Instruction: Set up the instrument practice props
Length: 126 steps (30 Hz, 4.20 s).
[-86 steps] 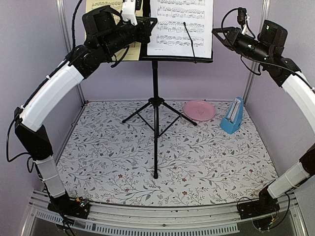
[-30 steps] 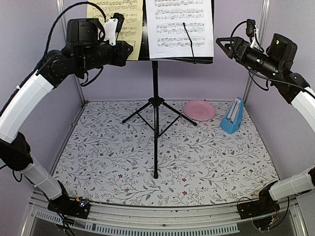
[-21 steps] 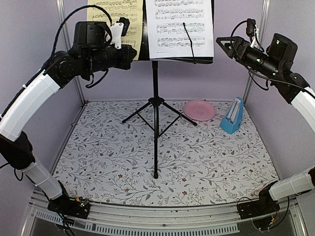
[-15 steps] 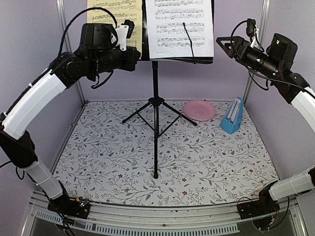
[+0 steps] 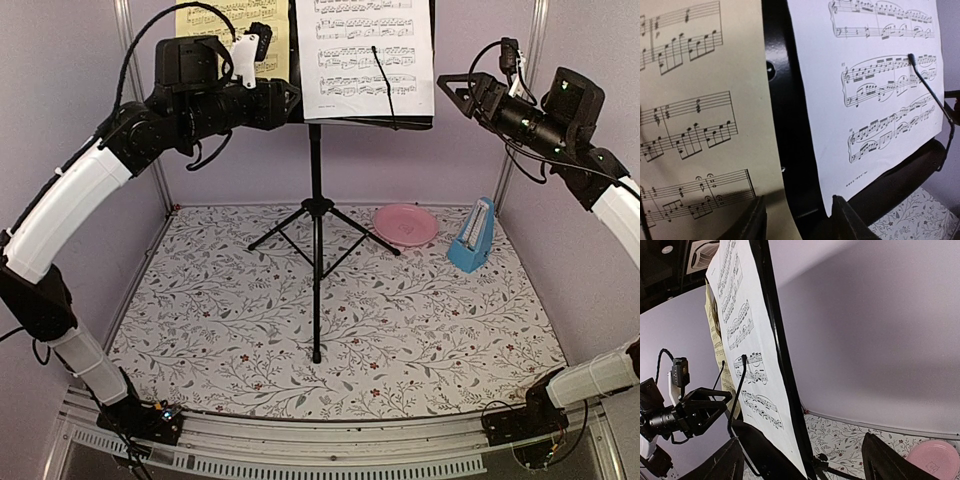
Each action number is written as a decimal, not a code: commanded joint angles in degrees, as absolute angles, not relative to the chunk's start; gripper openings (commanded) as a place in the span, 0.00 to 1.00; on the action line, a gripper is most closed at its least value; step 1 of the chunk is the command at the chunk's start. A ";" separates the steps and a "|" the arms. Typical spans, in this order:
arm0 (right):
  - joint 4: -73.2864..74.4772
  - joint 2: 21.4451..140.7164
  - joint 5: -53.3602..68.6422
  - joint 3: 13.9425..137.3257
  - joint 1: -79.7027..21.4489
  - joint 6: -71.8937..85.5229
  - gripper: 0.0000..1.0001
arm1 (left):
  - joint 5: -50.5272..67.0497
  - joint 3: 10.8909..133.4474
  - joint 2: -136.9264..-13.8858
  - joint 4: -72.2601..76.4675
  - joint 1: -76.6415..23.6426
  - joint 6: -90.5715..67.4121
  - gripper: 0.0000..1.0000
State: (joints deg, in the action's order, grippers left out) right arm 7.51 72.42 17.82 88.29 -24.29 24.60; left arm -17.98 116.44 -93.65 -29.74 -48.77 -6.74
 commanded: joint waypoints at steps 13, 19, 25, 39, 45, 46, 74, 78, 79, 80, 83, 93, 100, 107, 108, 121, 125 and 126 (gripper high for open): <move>17.92 64.31 18.29 86.19 -15.20 32.35 0.97 | -14.74 102.42 -78.91 -24.91 -54.53 -4.24 0.74; 25.83 59.59 17.41 80.27 -8.52 31.88 0.98 | -13.53 87.82 -70.75 -22.82 -56.65 -6.15 0.74; 28.27 59.76 20.78 72.44 -3.18 35.00 0.98 | -14.81 70.33 -66.39 -19.82 -59.72 -13.98 0.69; 16.09 62.83 29.76 51.95 -12.11 36.23 0.86 | -8.58 52.46 -77.10 -6.02 -57.97 -25.79 0.56; 13.85 66.16 30.46 49.33 -14.79 35.35 0.83 | -5.56 45.62 -80.73 -1.48 -58.91 -31.85 0.46; 13.31 66.97 30.64 48.96 -15.10 34.90 0.82 | -5.20 44.73 -81.10 -0.66 -59.01 -32.29 0.45; 5.90 84.88 32.36 55.76 -19.42 32.33 0.63 | -2.66 49.25 -100.52 8.76 -57.08 -34.50 0.11; 5.89 85.12 32.14 56.24 -19.51 32.30 0.62 | -2.98 50.89 -101.92 7.48 -55.64 -34.49 0.00; 5.94 85.14 31.98 56.35 -19.51 32.20 0.62 | -2.72 51.67 -102.54 7.19 -55.29 -34.46 0.00; 6.02 85.13 31.77 56.48 -19.51 32.17 0.62 | -2.47 52.28 -103.04 6.98 -54.94 -34.53 0.00; 6.47 85.00 31.24 56.74 -19.54 31.93 0.62 | -2.14 53.65 -104.43 6.64 -54.18 -34.88 0.00; 7.34 84.22 30.11 56.84 -19.53 31.47 0.62 | -5.22 57.19 -106.85 3.20 -50.21 -34.87 0.00; 8.00 83.95 29.66 57.65 -19.53 31.01 0.62 | -5.13 58.57 -107.14 1.85 -45.69 -30.72 0.00; 8.41 83.72 28.87 58.14 -19.43 30.94 0.62 | -5.27 58.41 -106.83 0.75 -41.98 -27.77 0.00; 8.50 83.61 28.71 58.18 -19.42 30.86 0.62 | -5.34 58.37 -106.69 0.63 -41.54 -27.51 0.00; 11.69 79.11 27.22 60.36 -15.63 29.58 0.70 | -3.22 58.83 -105.63 0.55 -38.75 -25.16 0.18; 15.16 76.60 25.09 62.69 -11.75 26.99 0.82 | -2.91 55.83 -101.41 2.51 -38.84 -25.72 0.47; 15.99 76.20 24.37 63.41 -10.42 26.44 0.86 | -2.80 55.32 -100.38 2.66 -38.85 -25.74 0.50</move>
